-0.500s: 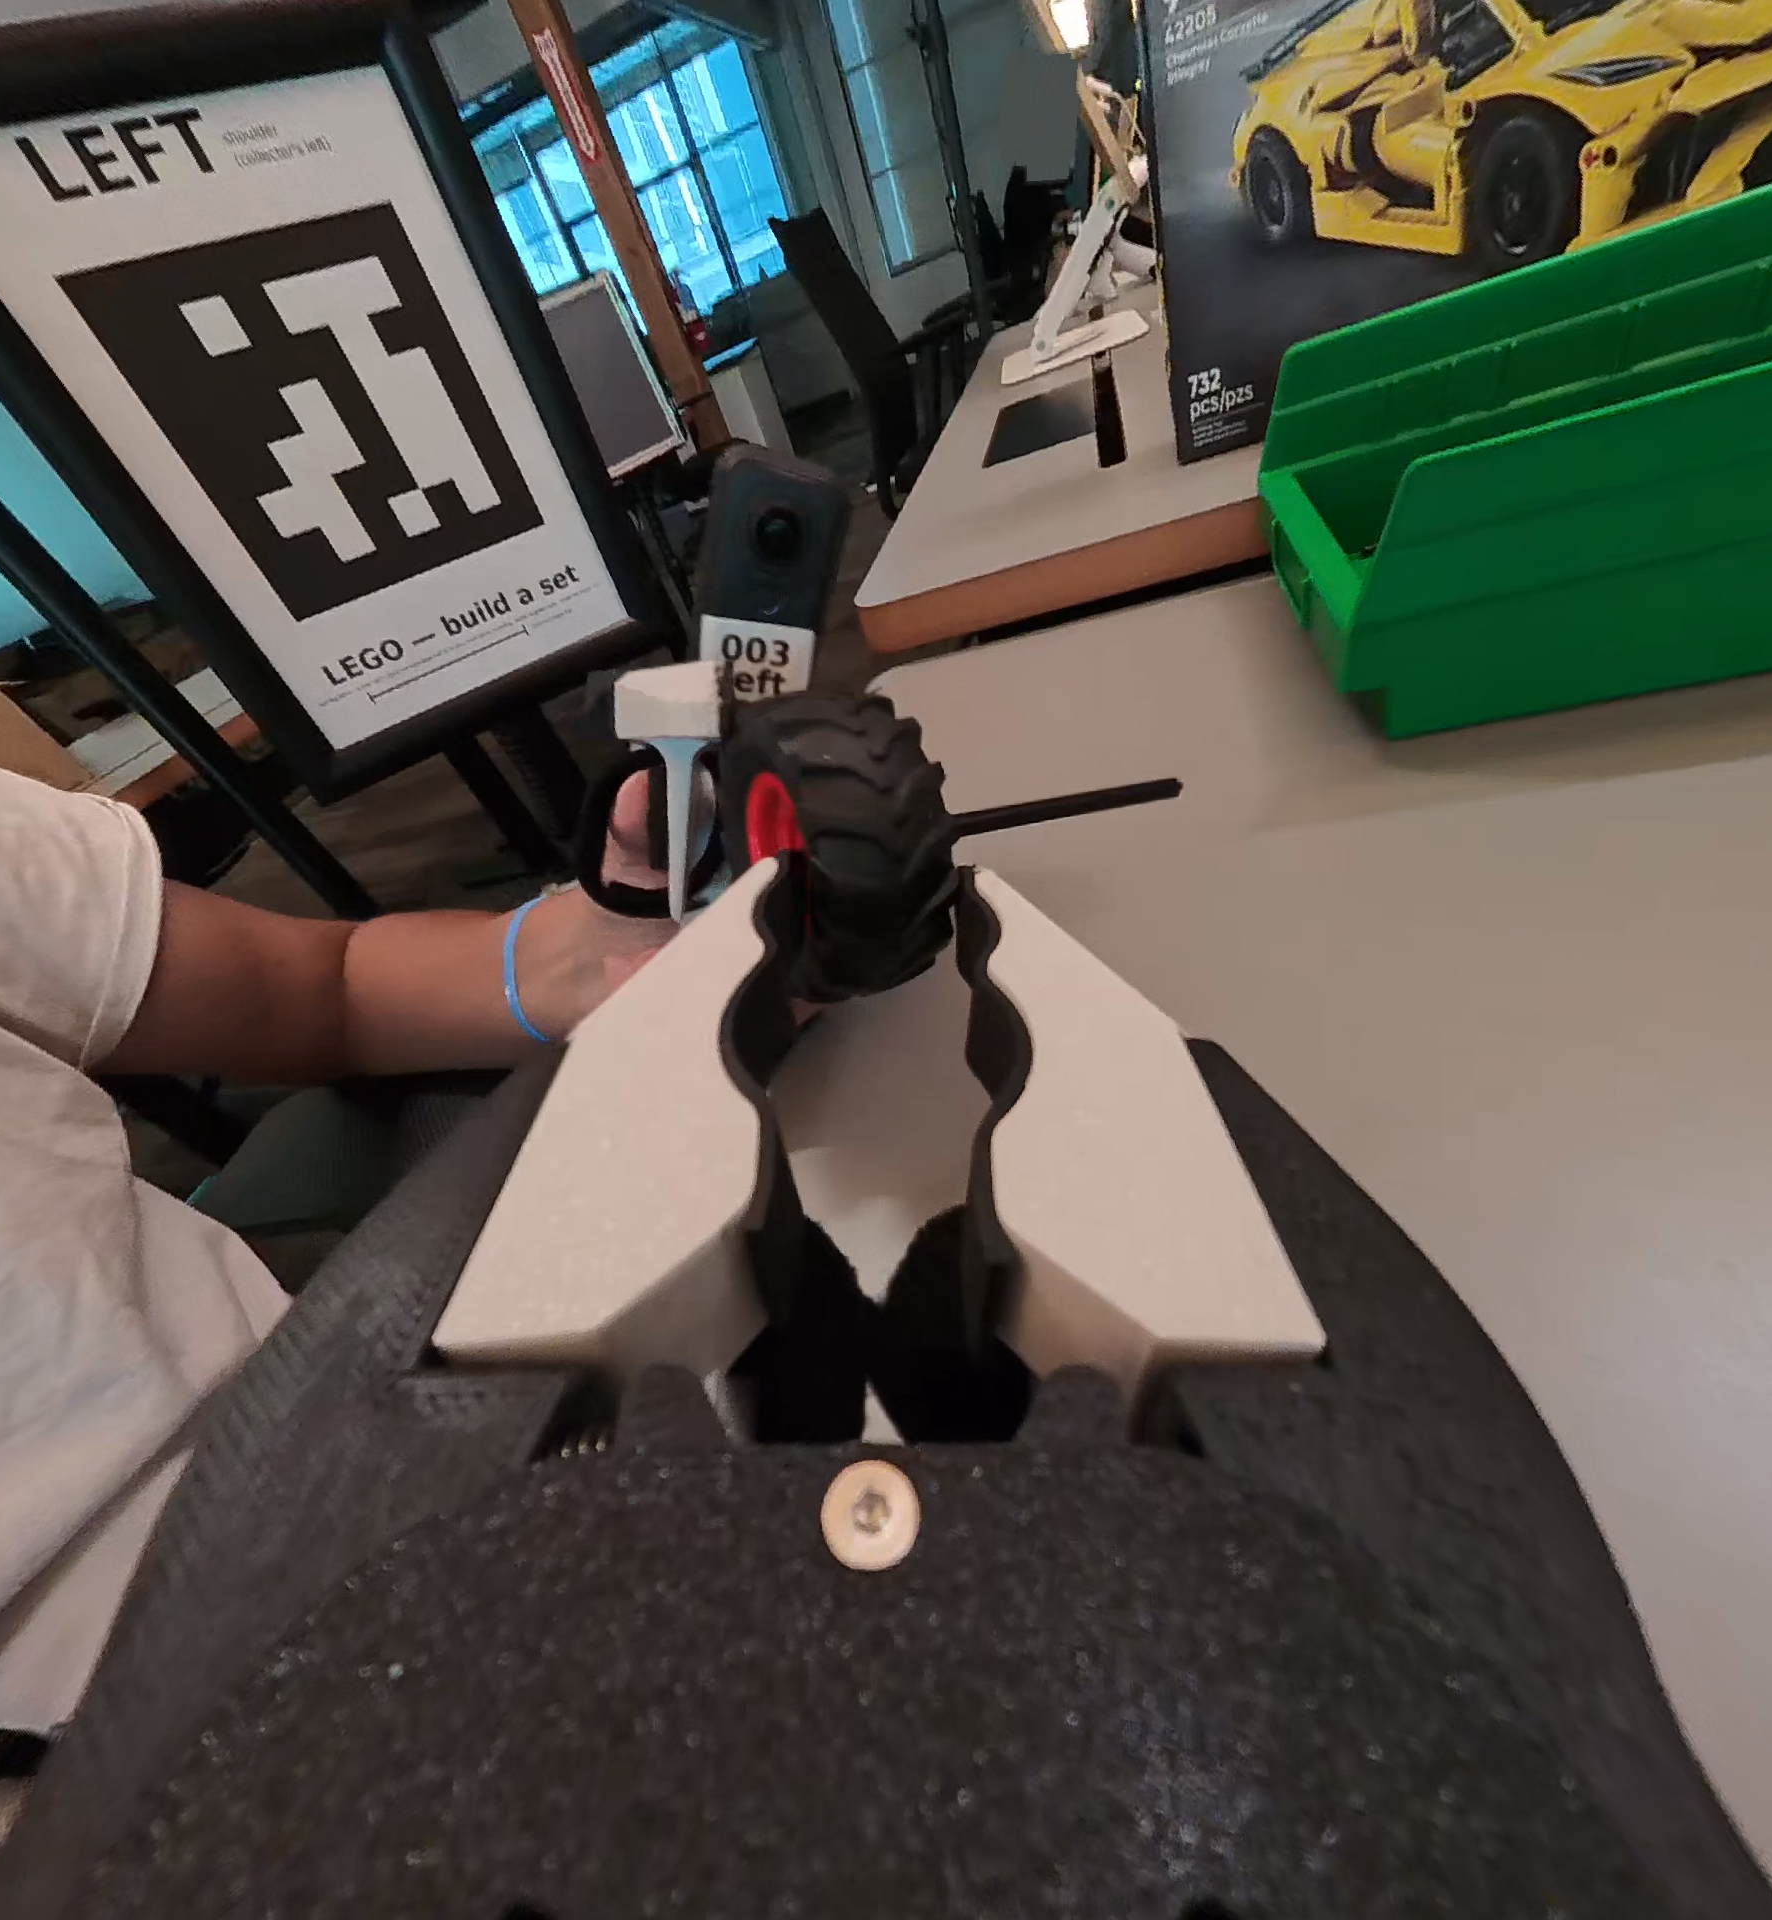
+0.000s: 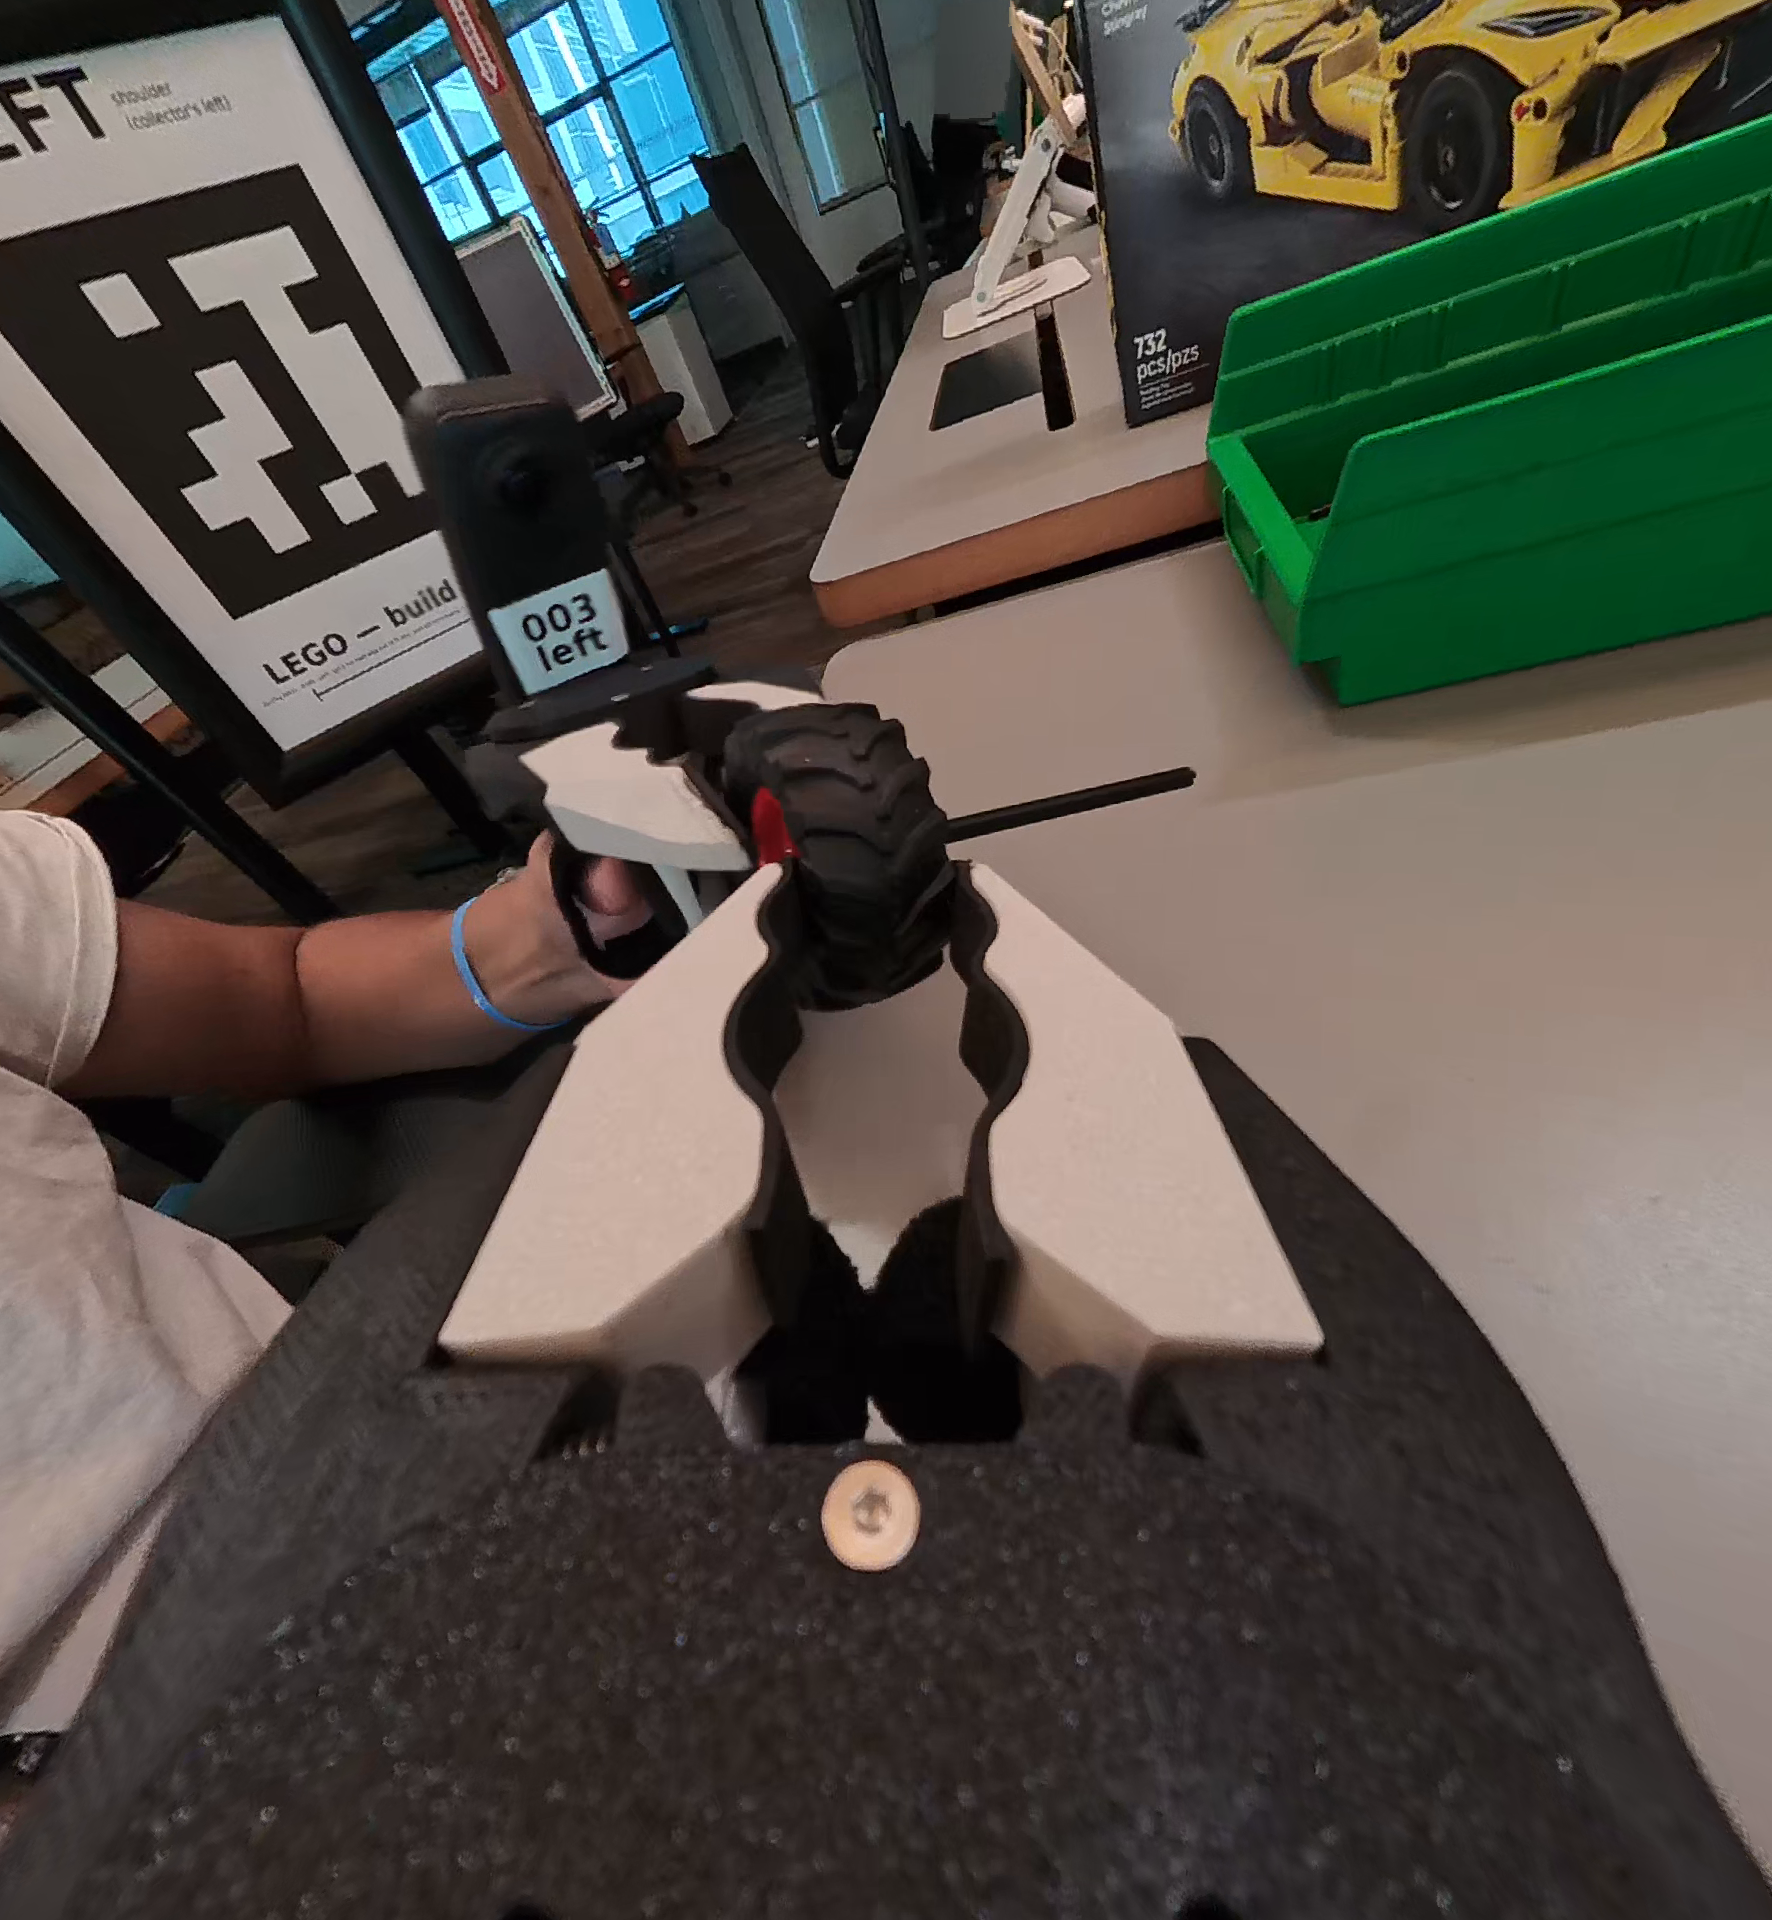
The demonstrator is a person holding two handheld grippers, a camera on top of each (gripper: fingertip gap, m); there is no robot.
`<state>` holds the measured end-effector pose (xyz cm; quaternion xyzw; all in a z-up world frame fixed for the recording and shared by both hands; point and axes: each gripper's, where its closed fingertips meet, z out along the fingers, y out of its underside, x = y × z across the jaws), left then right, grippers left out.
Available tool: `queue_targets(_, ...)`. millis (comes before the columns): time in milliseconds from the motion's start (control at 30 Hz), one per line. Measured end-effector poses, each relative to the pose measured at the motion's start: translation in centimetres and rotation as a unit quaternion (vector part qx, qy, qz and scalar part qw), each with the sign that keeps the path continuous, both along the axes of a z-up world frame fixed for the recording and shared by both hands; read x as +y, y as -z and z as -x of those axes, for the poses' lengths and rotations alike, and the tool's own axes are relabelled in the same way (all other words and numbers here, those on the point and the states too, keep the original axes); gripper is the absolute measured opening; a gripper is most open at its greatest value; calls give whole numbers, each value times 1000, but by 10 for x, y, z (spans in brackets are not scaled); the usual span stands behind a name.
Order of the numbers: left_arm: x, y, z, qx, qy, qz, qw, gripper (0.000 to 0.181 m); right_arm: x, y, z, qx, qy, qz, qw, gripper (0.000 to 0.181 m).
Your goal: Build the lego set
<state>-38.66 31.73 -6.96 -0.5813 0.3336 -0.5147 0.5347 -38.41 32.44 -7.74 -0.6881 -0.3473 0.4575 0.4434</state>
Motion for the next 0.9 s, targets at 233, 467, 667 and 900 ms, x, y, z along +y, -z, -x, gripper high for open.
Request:
queue_targets(233,4,1,0,39,-79,-76,993,27,2,-2,2,5,21,26,999,26)
queue_targets(467,5,0,-1,52,-119,-107,986,26,4,-2,-1,-5,52,25,998,26)
queue_targets(667,10,1,-1,69,-152,-135,977,26,10,1,-4,-17,89,32,995,27)
queue_targets(900,15,-6,-3,29,-110,-59,992,26,15,-8,-6,-16,113,-36,993,29)
